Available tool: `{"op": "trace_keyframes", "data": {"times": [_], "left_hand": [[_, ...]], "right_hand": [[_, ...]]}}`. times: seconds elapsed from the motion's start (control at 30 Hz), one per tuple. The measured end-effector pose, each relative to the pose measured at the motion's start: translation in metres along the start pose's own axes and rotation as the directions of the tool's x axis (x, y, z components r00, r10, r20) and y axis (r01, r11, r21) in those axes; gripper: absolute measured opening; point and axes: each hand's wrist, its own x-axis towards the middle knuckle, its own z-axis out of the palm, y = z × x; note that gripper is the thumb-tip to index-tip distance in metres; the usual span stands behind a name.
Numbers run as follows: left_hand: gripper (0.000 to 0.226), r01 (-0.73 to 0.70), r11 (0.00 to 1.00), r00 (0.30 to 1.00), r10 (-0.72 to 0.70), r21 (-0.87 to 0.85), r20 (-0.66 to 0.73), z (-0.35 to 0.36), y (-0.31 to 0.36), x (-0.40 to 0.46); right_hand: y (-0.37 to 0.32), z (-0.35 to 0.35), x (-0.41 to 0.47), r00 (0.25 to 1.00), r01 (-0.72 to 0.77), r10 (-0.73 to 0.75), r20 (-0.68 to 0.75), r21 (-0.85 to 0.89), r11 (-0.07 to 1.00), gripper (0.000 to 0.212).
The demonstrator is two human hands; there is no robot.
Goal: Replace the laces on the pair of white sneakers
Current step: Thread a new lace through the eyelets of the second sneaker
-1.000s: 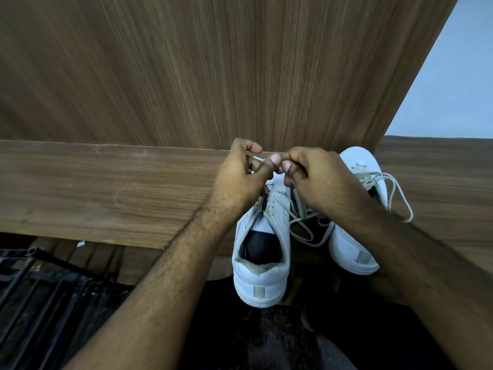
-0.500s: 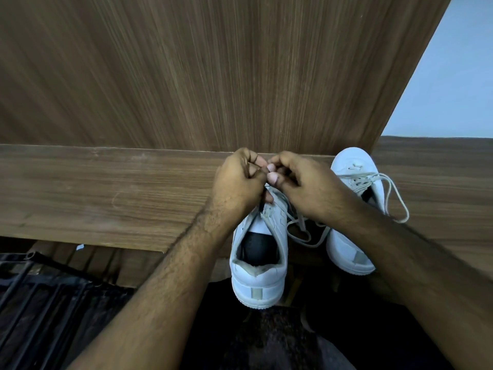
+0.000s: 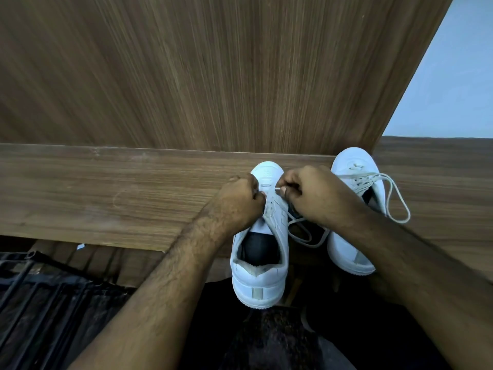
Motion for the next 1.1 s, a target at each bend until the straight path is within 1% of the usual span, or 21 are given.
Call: {"op": "trace_keyframes", "data": {"times": [0.07,0.13,0.23,0.3,0.4,0.5,0.6,0.67,0.77,0.87,1.0,1.1], "left_hand": [[0.023,0.012,0.999,1.0,-0.011,0.05,-0.023,0.001,0.003,0.003],[0.019,0.014,0.994,0.999,-0.011,0.105,-0.031,0.001,0.007,0.004],[0.003,0.003,0.987,1.0,-0.002,0.163,-0.004,0.001,0.013,-0.002],[0.005,0.004,0.986,1.0,-0.002,0.169,-0.014,0.001,0.013,-0.006],[0.02,0.048,0.993,0.994,-0.038,0.105,-0.099,-0.004,0.01,-0.006],[0.02,0.092,0.995,0.99,-0.086,0.049,-0.115,-0.008,0.008,-0.005],[0.009,0.105,0.991,0.984,-0.115,-0.081,-0.137,-0.008,0.005,-0.001],[0.004,0.126,0.981,0.981,-0.145,-0.147,-0.131,-0.006,0.003,0.001],[0.005,0.144,0.973,0.981,-0.164,-0.182,-0.1,0.0,0.003,0.004],[0.006,0.152,0.965,0.98,-0.176,-0.214,-0.097,0.003,0.005,0.005],[0.008,0.129,0.951,0.986,-0.153,-0.28,-0.066,0.007,0.007,0.005],[0.012,0.097,0.944,0.99,-0.125,-0.316,-0.072,0.012,0.011,0.002]], "right_hand": [[-0.002,0.009,-0.002,0.999,0.003,0.001,0.042,-0.081,0.997,0.018],[-0.006,0.013,-0.003,0.999,-0.004,0.01,0.046,-0.135,0.991,0.019],[-0.007,0.012,-0.002,0.998,-0.015,0.025,0.065,-0.145,0.989,0.022],[-0.004,0.011,-0.001,0.998,-0.023,0.03,0.061,-0.124,0.992,0.02],[-0.001,0.012,0.002,1.0,-0.019,0.019,0.0,-0.045,0.999,0.016],[-0.006,0.013,0.003,0.999,0.021,-0.02,-0.049,0.031,0.999,0.019],[-0.009,0.017,0.002,0.996,0.024,-0.026,-0.082,-0.031,0.999,0.009],[-0.009,0.02,0.002,0.997,0.016,-0.022,-0.076,-0.086,0.996,0.007],[-0.009,0.02,0.003,0.998,-0.032,0.028,-0.058,-0.078,0.996,0.005],[-0.008,0.019,0.003,0.996,-0.074,0.069,-0.057,-0.076,0.994,0.004],[-0.009,0.021,0.002,0.99,-0.105,0.089,-0.113,-0.142,0.984,0.009],[-0.008,0.021,0.003,0.978,-0.164,0.146,-0.147,-0.122,0.979,0.012]]}}
